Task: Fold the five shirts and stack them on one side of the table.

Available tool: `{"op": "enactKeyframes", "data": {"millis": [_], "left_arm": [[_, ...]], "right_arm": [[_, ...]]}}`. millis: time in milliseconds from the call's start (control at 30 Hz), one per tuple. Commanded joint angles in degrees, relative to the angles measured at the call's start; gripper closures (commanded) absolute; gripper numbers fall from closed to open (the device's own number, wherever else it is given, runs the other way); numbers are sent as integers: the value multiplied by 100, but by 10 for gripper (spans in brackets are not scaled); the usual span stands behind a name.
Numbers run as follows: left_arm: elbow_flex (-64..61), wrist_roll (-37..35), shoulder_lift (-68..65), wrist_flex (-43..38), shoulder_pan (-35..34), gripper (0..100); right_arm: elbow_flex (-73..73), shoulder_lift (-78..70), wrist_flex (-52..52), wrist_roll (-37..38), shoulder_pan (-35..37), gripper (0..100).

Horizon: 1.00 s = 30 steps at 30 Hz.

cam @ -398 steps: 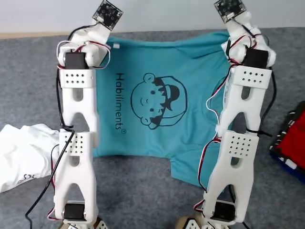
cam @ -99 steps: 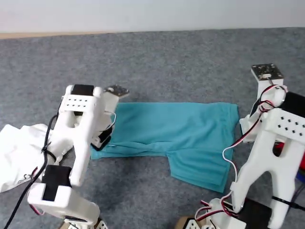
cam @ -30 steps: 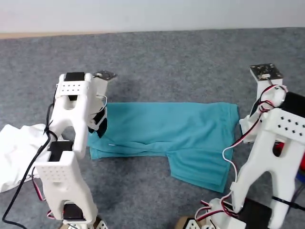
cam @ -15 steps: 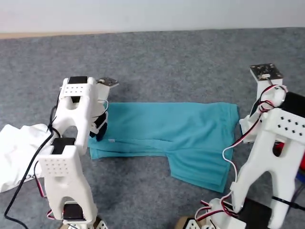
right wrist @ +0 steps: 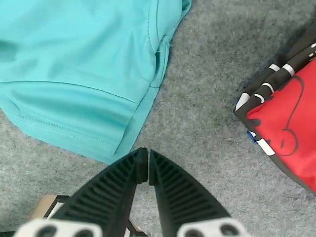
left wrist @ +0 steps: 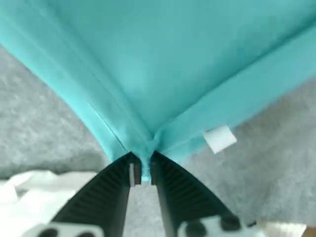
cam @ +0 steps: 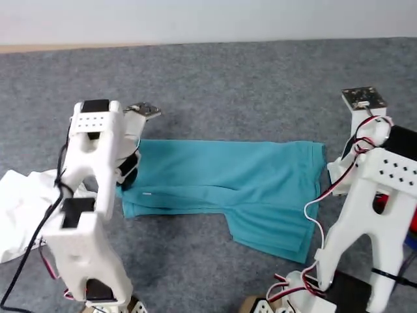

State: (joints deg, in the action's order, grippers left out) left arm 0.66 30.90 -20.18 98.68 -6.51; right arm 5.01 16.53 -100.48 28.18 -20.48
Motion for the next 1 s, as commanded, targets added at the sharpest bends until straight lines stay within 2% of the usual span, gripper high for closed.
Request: {"op": "enactKeyframes", "data": {"millis": [0,200,367,767,967], "left_arm": [[-743,229,932,193,-70,995],[-1842,422,1538,0,-141,991],[-1851,396,1635,-237,-510,897],[-875,360,1635,-237,-642,870],[-101,343,1635,176,-642,870]], "right_arm": [[9,163,-145,79,31,987],[114,154,-145,70,268,987],[281,163,-145,70,462,988],[299,163,-145,70,532,987],[299,163,-136,70,532,987]]}}
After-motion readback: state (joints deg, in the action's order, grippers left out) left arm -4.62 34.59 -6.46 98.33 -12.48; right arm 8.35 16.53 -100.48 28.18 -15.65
